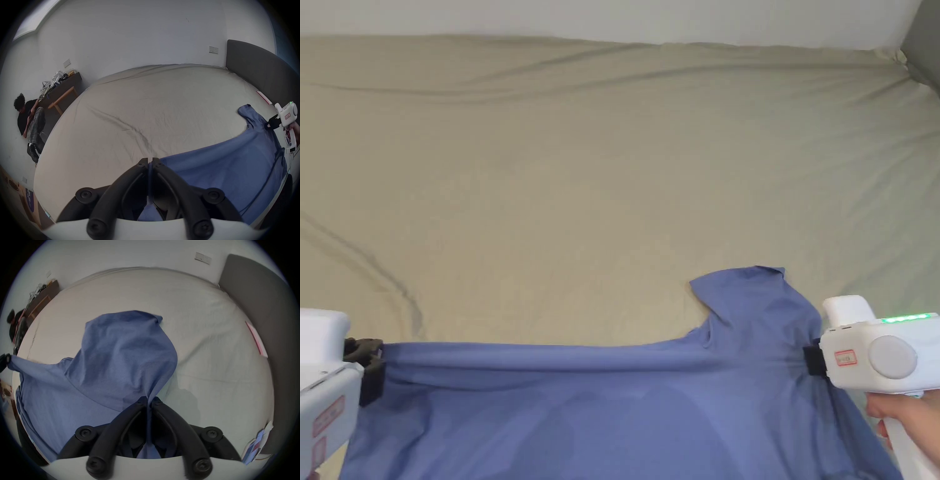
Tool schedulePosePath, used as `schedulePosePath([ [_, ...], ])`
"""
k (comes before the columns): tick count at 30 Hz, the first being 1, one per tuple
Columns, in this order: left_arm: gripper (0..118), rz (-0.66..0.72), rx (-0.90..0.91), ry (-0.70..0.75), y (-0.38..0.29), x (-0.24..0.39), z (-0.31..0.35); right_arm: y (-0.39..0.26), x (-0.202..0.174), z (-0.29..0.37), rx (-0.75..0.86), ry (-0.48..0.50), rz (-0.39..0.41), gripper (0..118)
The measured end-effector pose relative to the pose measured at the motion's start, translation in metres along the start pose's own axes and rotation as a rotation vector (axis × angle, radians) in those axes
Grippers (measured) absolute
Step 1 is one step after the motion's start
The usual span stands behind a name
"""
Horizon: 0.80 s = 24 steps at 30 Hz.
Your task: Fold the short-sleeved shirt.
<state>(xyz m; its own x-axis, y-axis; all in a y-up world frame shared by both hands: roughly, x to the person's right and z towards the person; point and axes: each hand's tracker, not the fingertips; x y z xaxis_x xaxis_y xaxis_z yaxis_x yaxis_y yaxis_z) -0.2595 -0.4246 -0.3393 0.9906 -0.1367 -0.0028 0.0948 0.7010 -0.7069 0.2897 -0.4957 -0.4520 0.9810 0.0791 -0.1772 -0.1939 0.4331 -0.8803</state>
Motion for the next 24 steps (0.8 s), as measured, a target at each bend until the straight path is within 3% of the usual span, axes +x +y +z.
schedulePosePath([
  [4,1,-0.002,0.019,0.002,0.006,-0.001,0.017,0.004,0.003,0.047,0.062,0.031,-0.013,6],
  [14,1,-0.027,0.059,0.033,-0.007,-0.020,0.086,-0.031,-0.012,0.171,0.129,0.023,0.162,6],
  [24,1,-0.067,-0.121,-0.005,-0.072,-0.026,0.101,-0.112,-0.024,0.208,0.003,0.070,0.254,6],
])
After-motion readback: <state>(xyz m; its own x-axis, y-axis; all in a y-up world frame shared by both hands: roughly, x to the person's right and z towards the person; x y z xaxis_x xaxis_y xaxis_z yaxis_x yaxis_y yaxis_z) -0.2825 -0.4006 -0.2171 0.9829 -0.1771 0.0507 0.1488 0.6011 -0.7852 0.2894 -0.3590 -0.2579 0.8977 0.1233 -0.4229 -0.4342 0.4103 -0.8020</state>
